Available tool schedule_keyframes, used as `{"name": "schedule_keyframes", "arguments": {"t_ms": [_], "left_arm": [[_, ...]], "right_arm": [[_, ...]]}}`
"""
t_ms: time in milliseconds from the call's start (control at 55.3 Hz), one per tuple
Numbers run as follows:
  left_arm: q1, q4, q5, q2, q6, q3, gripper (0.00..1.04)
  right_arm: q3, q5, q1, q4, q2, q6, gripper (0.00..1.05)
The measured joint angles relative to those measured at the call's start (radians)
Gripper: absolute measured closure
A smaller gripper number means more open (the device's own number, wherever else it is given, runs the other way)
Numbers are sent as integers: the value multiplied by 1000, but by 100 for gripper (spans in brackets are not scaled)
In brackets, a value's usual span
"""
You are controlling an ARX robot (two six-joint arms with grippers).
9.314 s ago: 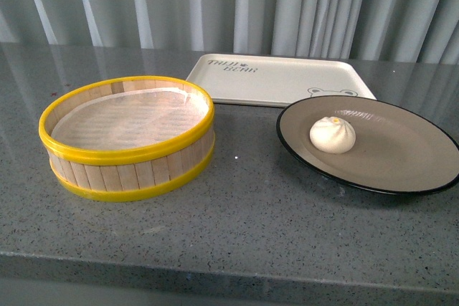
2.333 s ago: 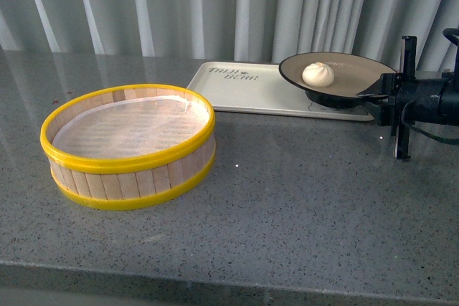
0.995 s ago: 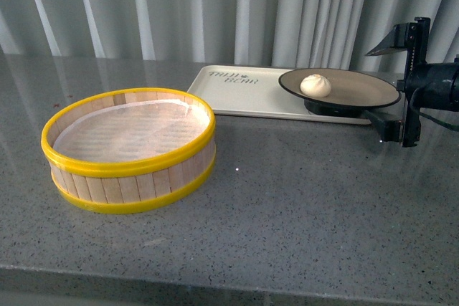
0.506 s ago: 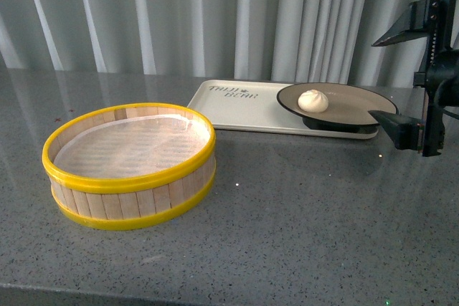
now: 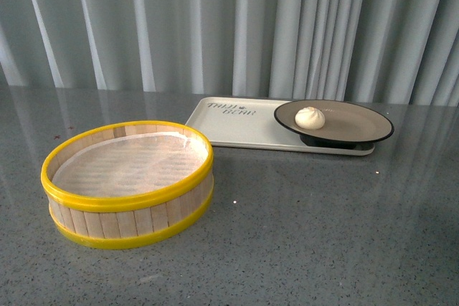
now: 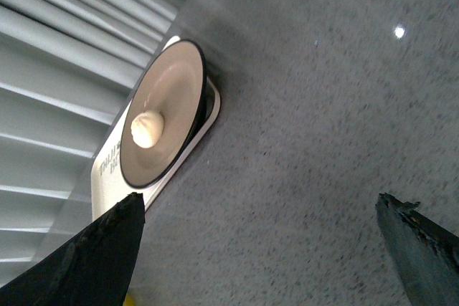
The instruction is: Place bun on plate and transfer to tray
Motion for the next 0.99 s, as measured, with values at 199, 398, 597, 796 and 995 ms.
{"name": "schedule_keyframes", "arguments": {"t_ms": [199, 398, 597, 796, 995], "left_arm": [[0, 0, -2, 1, 0, 0, 7], [0, 0, -1, 0, 0, 0, 7], [0, 0, -1, 0, 0, 0, 7], [0, 0, -1, 0, 0, 0, 7], [0, 0, -1, 0, 0, 0, 7]], "right_arm": [[-220, -127, 5, 541, -2, -618, 38], [-327, -123, 5, 574, -125, -889, 72], [-399, -123, 4, 537, -229, -931, 104], [-457, -123, 4, 472, -349, -938, 103], [-514, -123, 4, 457, -441, -939, 103]]}}
